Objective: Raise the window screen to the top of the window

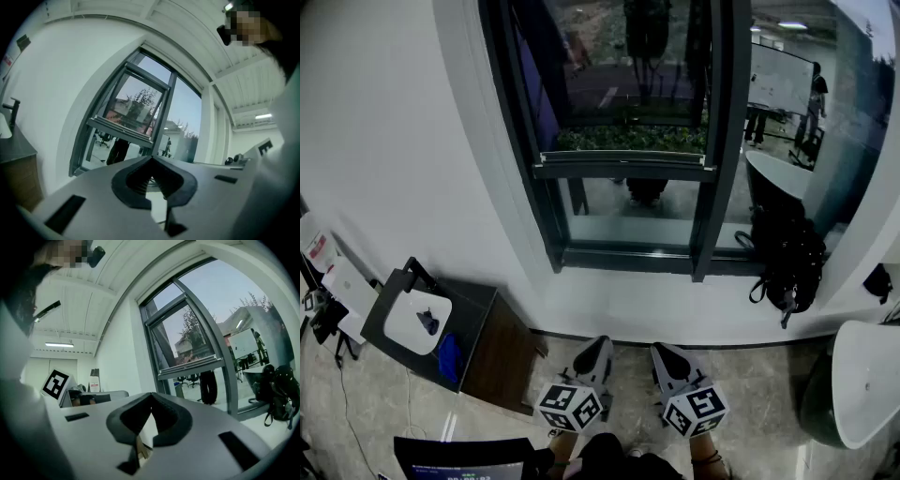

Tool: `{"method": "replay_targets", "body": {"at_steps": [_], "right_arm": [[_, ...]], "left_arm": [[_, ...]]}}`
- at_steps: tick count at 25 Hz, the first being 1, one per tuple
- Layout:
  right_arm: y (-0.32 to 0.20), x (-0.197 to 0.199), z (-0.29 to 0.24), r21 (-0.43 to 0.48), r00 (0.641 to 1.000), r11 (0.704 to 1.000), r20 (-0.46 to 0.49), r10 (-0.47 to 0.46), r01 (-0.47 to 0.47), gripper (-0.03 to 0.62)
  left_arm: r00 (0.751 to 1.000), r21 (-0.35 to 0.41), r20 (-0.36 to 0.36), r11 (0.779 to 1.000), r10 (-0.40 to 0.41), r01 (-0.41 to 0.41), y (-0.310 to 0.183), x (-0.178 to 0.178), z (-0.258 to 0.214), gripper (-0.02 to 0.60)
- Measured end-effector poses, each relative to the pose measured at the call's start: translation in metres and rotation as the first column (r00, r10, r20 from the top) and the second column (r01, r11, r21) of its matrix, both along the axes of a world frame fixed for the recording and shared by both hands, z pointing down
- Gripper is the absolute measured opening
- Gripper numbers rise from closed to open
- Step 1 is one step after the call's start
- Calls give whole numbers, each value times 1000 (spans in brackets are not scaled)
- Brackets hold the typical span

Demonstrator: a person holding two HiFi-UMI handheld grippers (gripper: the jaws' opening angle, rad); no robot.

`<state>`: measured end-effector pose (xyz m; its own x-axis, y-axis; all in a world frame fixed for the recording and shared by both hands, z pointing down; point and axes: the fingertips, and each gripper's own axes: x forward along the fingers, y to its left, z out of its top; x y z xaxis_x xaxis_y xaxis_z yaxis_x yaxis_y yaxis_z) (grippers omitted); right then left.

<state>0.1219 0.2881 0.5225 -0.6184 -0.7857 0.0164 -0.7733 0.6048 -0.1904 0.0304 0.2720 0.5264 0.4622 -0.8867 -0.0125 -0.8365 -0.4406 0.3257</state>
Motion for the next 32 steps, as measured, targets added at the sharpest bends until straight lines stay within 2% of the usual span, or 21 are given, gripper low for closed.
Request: {"method": "replay_targets", "body": {"at_steps": [7, 12, 18, 22, 27, 32], "right_arm": [[-48, -15, 7, 3, 1000, 1000, -9, -2, 2, 9], [-109, -44, 13, 16, 998, 1000, -56, -8, 9, 9], [-198, -100, 6, 2, 998, 1000, -57, -20, 20, 9], [-253, -124, -1, 1, 997, 1000, -71, 2, -2, 9], [-308, -127, -6, 12, 993, 999, -107, 48, -47, 9], [-361, -107, -21, 27, 989, 997, -127, 76, -74, 9]], "left_arm": [[1000, 5, 6, 1000, 20, -20, -57, -22, 1, 0], [995, 35, 91, 998, 40, -43, -126, -40, 2, 0], [968, 66, 212, 986, 137, -155, -214, -67, -9, 0], [952, 80, 238, 973, 192, -216, -268, -83, -17, 0], [946, 83, 252, 970, 202, -229, -331, -100, -20, 0], [948, 81, 256, 973, 191, -218, -385, -105, -26, 0]]}}
